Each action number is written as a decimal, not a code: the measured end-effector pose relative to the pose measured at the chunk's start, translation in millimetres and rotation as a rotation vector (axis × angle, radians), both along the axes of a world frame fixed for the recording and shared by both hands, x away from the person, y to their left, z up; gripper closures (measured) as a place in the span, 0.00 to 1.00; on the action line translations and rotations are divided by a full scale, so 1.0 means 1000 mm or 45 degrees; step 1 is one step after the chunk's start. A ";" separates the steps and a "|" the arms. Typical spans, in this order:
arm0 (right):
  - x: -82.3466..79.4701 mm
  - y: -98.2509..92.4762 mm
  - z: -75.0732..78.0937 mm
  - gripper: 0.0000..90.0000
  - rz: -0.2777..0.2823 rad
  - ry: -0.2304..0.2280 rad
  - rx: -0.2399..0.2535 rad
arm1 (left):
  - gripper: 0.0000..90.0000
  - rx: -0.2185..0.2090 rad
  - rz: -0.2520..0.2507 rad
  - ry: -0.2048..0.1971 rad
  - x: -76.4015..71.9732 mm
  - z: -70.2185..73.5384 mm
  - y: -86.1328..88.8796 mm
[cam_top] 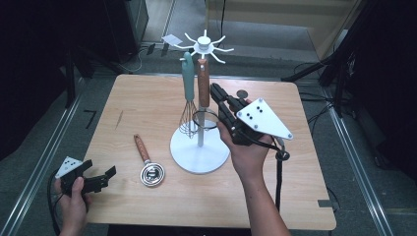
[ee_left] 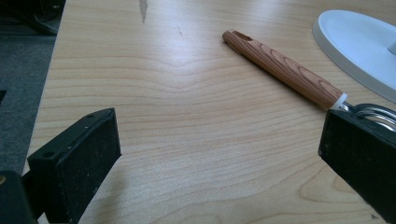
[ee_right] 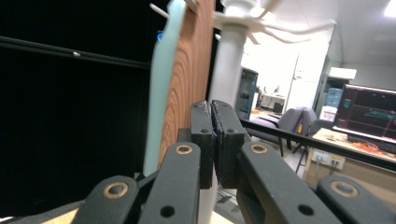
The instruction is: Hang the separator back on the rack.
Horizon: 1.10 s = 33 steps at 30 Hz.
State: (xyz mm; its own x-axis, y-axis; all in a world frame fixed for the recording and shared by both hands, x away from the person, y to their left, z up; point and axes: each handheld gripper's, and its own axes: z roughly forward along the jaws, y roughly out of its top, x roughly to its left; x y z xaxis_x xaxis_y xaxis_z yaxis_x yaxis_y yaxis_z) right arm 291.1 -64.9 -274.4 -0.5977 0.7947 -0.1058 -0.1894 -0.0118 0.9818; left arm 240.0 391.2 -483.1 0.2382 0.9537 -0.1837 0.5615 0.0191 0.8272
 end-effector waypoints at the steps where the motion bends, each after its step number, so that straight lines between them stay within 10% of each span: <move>1: 0.000 -0.004 -0.003 0.98 -0.011 0.009 -0.001 | 0.00 0.001 -0.001 0.001 0.000 0.000 0.000; 16: -0.002 -0.032 -0.045 0.88 -0.114 0.126 -0.021 | 0.00 0.007 0.002 -0.002 0.000 0.000 0.000; 33: -0.012 -0.065 -0.106 0.42 -0.217 0.325 -0.068 | 0.00 0.015 0.034 -0.049 -0.005 0.003 0.001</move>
